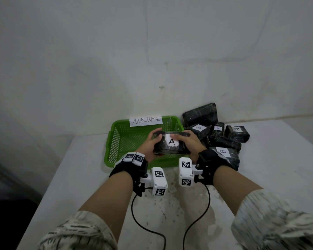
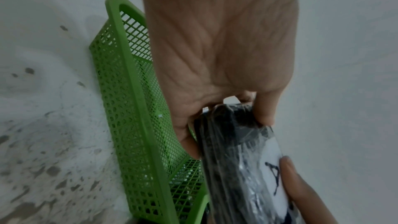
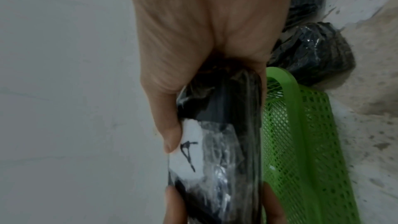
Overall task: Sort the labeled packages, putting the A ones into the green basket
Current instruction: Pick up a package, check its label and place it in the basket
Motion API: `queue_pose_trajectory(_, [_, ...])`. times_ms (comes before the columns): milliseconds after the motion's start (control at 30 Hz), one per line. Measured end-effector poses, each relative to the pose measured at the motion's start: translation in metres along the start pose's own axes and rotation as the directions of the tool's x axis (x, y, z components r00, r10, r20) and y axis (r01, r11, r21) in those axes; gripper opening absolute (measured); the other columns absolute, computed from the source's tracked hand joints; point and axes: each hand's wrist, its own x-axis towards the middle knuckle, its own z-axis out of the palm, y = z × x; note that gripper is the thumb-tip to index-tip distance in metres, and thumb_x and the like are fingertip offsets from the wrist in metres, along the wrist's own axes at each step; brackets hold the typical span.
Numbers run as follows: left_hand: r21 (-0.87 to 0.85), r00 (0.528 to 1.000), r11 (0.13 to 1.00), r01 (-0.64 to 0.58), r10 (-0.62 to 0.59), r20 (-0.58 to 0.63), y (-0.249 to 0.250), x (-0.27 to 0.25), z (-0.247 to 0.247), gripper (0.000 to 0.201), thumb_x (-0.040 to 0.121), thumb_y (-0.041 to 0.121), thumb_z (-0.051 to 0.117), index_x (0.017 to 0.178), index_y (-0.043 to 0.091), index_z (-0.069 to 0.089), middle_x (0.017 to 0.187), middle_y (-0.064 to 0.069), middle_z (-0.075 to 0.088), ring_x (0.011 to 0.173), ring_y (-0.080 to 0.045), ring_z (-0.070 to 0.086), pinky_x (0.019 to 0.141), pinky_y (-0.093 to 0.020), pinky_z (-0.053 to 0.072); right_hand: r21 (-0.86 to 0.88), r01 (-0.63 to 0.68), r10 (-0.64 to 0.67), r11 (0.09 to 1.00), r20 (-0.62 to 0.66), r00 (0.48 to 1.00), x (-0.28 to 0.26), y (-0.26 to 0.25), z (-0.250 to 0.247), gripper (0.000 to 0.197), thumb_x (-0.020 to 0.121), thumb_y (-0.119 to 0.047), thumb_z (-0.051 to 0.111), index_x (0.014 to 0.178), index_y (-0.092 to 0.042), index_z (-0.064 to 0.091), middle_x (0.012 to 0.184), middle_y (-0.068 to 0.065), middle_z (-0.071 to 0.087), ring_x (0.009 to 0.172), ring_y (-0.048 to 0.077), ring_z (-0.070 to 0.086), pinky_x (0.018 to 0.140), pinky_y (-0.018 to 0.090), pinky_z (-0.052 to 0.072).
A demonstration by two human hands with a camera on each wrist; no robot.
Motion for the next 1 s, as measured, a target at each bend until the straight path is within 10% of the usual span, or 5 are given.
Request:
queue_pose_trajectory(233, [0.034,0.991,0.991,-0.128,0.129,-0.043,-0.007,0.01,0.015,0.038,0.097,0.014,0.045,0.134,0.026,0.042,0.132,-0.014,0.051,0.088,-0.025,0.06,0.067,-0.033,0.054,-0.067,-0.024,0.031,0.997,0.098,0.995,-0.004,0.0,-0.015,0.076,0.052,-0.022,0.093,0.115,-0.002,0.055,0.106,0.02,0.067,0.089,0.035,0.067,0.067,0.04,0.057])
queue_pose_trajectory(367, [-0.103,0.983,0.987,-0.127,0.112,-0.146,-0.016,0.015,0.022,0.053,0.091,0.007,0.055,0.139,0.017,0.034,0.139,-0.017,0.044,0.109,-0.033,0.054,0.08,-0.042,0.05,-0.016,0.033,-0.032,0.999,0.049,0.998,-0.002,-0.002,-0.019,0.044,0.063,-0.013,0.086,0.101,-0.005,0.064,0.097,0.017,0.07,0.084,0.032,0.068,0.078,0.043,0.057])
queue_pose_trajectory(500, [-0.044,0.973,0.99,-0.133,0.122,-0.198,-0.017,0.015,0.026,0.056,0.087,0.002,0.058,0.137,0.008,0.032,0.137,-0.019,0.043,0.112,-0.035,0.053,0.087,-0.042,0.049,-0.022,0.022,-0.022,1.0,0.002,1.0,0.002,0.005,-0.021,0.091,0.041,-0.043,0.094,0.114,-0.003,0.057,0.11,0.017,0.068,0.096,0.032,0.068,0.081,0.044,0.057])
queue_pose_trajectory(633, [-0.006,0.959,0.987,-0.16,0.153,-0.24,-0.014,0.017,0.02,0.049,0.085,0.003,0.062,0.129,0.008,0.041,0.127,-0.017,0.052,0.095,-0.026,0.058,0.074,-0.032,0.052,-0.077,-0.09,0.096,0.993,0.081,0.992,-0.002,0.001,-0.031,0.04,0.071,-0.031,0.082,0.094,-0.012,0.055,0.097,0.01,0.065,0.09,0.027,0.063,0.085,0.044,0.052])
queue_pose_trajectory(1000, [0.011,0.964,0.993,-0.121,0.12,-0.235,-0.015,0.011,0.023,0.042,0.086,0.013,0.063,0.121,0.008,0.042,0.122,-0.021,0.057,0.096,-0.033,0.062,0.079,-0.045,0.055,-0.12,-0.14,0.163,0.983,0.217,0.962,-0.012,0.004,-0.012,0.036,0.087,-0.026,0.065,0.122,-0.017,0.058,0.121,0.01,0.065,0.11,0.03,0.062,0.089,0.047,0.052])
